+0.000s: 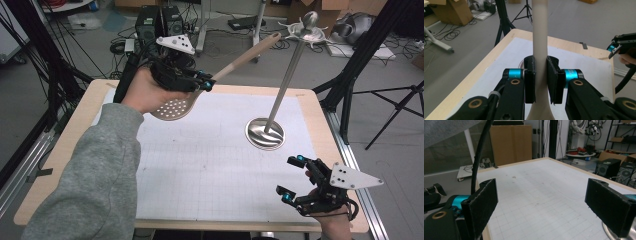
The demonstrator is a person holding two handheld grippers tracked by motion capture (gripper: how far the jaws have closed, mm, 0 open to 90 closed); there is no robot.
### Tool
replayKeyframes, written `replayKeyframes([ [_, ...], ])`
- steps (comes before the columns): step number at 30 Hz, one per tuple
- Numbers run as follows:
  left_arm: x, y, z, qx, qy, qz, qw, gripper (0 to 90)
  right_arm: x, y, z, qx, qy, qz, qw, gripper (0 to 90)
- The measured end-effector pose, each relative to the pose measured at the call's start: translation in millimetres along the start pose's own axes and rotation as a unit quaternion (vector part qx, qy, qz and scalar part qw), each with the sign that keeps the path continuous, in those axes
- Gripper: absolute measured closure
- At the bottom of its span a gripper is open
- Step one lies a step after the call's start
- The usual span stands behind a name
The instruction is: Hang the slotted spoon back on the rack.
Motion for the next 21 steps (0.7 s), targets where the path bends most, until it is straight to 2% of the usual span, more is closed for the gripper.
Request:
replayKeyframes([
  [7, 4.3, 3.5, 2.8, -0.001, -0.009, 0.004, 1.0000, 77.8, -3.3, 0.5, -0.2, 0.003, -0.003, 0.002, 1.0000, 10.2],
  [21, 12.2, 5.2, 0.4, -0.012, -0.011, 0.004, 0.9999, 77.8, -6.8, 0.3, 1.0, 0.004, -0.008, 0.007, 0.9999, 10.2],
])
Point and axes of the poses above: each handheld gripper's, and its own axes: x roughly forward along the jaws, y roughly out of its top, z roughly to its right, the point moved 3 cm from there along x, roughly forward along the jaws, and after that the axes turned 11 degrees about -x, right-handed, at the moved point
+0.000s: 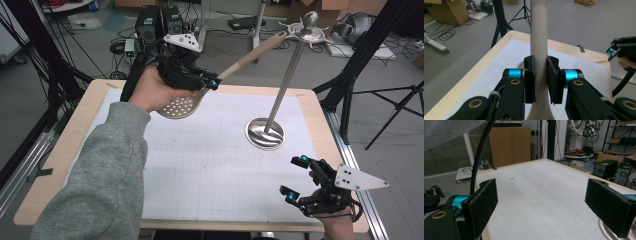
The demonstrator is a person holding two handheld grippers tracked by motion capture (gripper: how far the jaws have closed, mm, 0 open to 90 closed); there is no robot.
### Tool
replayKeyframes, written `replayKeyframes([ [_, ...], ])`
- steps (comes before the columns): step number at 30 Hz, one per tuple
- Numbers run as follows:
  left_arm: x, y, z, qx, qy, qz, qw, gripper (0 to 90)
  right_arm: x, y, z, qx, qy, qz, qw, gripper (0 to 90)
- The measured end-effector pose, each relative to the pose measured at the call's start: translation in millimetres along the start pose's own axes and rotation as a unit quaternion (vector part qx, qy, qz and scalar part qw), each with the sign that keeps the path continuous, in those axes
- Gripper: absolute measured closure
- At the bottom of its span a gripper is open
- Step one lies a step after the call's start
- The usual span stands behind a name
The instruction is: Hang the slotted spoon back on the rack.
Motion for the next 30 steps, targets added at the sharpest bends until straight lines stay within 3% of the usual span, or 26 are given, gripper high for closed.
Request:
replayKeyframes([
  [30, 32.7, -7.4, 0.9, -0.007, -0.013, -0.026, 0.9996, 77.9, -7.0, 0.5, -0.3, -0.001, -0.005, 0.002, 1.0000, 10.2],
])
Point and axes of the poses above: each handheld gripper's, and its own axes: x roughly forward along the jaws, y roughly out of its top, z roughly to its right, the point moved 3 cm from there along x, roughly forward along the jaws, and after that the axes turned 11 degrees about -x, right-handed, at the moved point
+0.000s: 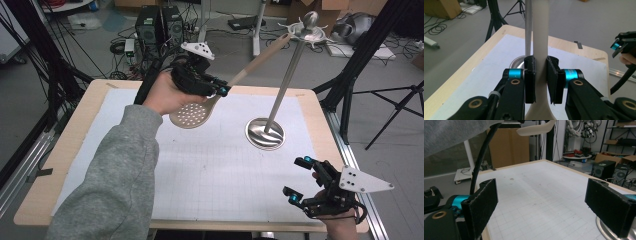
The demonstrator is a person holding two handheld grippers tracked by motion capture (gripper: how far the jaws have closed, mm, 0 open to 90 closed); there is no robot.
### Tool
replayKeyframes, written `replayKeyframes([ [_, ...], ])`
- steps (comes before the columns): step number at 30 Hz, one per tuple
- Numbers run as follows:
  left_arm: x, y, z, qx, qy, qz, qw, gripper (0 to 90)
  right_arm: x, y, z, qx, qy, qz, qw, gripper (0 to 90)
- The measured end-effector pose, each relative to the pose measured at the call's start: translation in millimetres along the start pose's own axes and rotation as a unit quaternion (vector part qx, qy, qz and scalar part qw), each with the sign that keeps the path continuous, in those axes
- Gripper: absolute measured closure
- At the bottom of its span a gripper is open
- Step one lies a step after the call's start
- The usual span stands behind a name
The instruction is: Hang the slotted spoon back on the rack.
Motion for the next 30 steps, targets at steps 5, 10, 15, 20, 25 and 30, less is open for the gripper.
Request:
replayKeyframes([
  [5, 6.2, -0.5, 0.4, 0.000, 0.001, -0.008, 1.0000, 78.0, -0.7, 0.1, -0.1, 0.001, 0.000, 0.000, 1.0000, 10.2],
  [10, 12.3, -1.1, 0.9, -0.001, 0.004, -0.014, 0.9999, 78.1, -2.0, -0.1, 0.6, 0.001, -0.003, 0.000, 1.0000, 10.2],
  [15, 18.2, -1.7, 0.7, -0.002, 0.009, -0.021, 0.9997, 78.1, -2.3, -0.2, 0.6, 0.002, -0.004, 0.001, 1.0000, 10.2],
  [20, 22.8, -1.5, -0.2, -0.007, 0.010, -0.025, 0.9996, 78.2, -3.2, 0.3, 0.9, -0.002, -0.003, 0.003, 1.0000, 10.2],
  [25, 26.9, -1.2, -1.0, -0.009, 0.010, -0.027, 0.9996, 78.2, -5.1, 0.1, 1.2, 0.001, -0.005, 0.004, 1.0000, 10.2],
  [30, 32.2, -1.1, -1.3, -0.008, 0.008, -0.030, 0.9995, 78.2, -6.2, -0.1, 1.1, 0.004, -0.006, 0.003, 1.0000, 10.2],
])
Point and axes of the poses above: each handheld gripper's, and its own axes: x roughly forward along the jaws, y roughly out of its top, z roughly to its right, the point moved 3 cm from there along x, roughly forward along the jaws, and after that the axes turned 11 degrees about -x, right-handed, at the moved point
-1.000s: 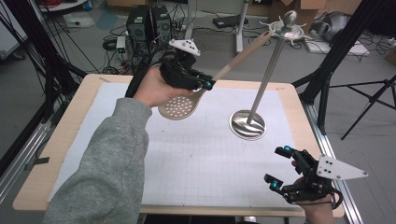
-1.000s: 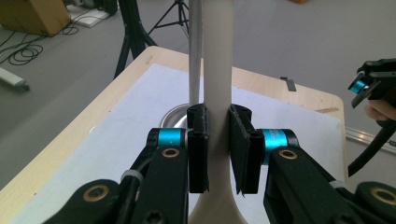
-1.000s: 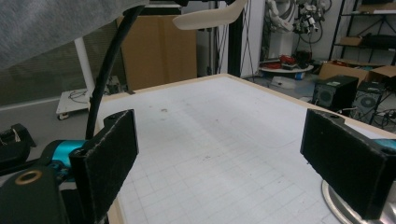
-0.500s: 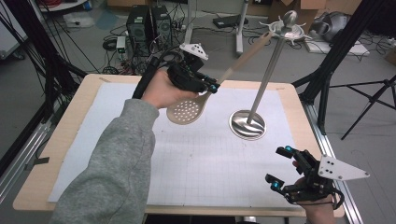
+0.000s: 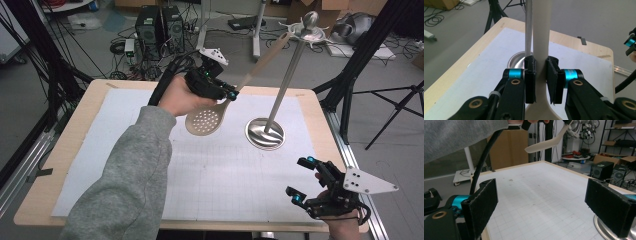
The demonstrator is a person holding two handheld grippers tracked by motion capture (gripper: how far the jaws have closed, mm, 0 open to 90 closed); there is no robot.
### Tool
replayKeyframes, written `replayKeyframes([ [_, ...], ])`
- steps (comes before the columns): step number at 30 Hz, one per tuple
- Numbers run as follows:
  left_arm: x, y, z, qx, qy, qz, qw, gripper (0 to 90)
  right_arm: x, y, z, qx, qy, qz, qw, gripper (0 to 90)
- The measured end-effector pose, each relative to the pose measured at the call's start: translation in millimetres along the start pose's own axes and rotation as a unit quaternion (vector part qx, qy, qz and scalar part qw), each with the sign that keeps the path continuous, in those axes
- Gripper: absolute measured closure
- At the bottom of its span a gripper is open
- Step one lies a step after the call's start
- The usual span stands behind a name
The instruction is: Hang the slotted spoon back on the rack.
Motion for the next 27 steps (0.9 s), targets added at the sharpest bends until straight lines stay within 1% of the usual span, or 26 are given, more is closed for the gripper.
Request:
replayKeyframes([
  [2, 2.6, -0.1, -0.2, -0.001, -0.001, -0.001, 1.0000, 78.1, 0.2, -0.2, 0.2, 0.001, 0.000, 0.003, 1.0000, 10.2],
  [4, 5.2, 0.0, -0.2, -0.001, -0.001, -0.002, 1.0000, 78.1, -0.2, -0.3, 1.1, -0.004, -0.001, 0.003, 1.0000, 10.2],
  [7, 9.3, 0.0, -0.6, -0.001, 0.000, -0.005, 1.0000, 78.1, -1.1, -0.5, 1.3, -0.001, -0.001, 0.002, 1.0000, 10.2],
  [9, 12.2, 0.0, -0.5, -0.004, -0.001, -0.004, 1.0000, 78.1, -1.5, -0.7, 1.5, 0.001, -0.002, 0.003, 1.0000, 10.2],
  [12, 15.3, 0.7, -0.9, -0.003, 0.004, -0.010, 0.9999, 78.1, -2.3, -0.7, 2.0, 0.000, -0.002, 0.004, 1.0000, 10.2],
  [16, 19.8, 1.4, -0.3, -0.004, 0.001, -0.013, 0.9999, 78.1, -4.0, -0.2, 1.9, 0.000, -0.003, 0.005, 1.0000, 10.2],
  [20, 23.8, 1.7, -0.5, -0.005, 0.001, -0.014, 0.9999, 78.0, -5.3, -0.2, 1.7, 0.000, -0.005, 0.005, 1.0000, 10.2],
  [22, 26.4, 1.9, 0.5, -0.009, 0.000, -0.012, 0.9999, 78.0, -6.0, 0.1, 1.7, -0.001, -0.005, 0.005, 1.0000, 10.2],
  [27, 31.8, 2.0, 0.0, -0.007, -0.001, -0.011, 0.9999, 77.9, -7.0, 0.1, 2.1, -0.002, -0.007, 0.006, 1.0000, 10.2],
])
Point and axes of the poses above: each handheld gripper's, and its own axes: x roughly forward along the jaws, y roughly out of its top, z roughly to its right, the point moved 3 cm from there along x, roughly forward along the jaws, and after that the axes turned 11 degrees about -x, right-handed, at the moved point
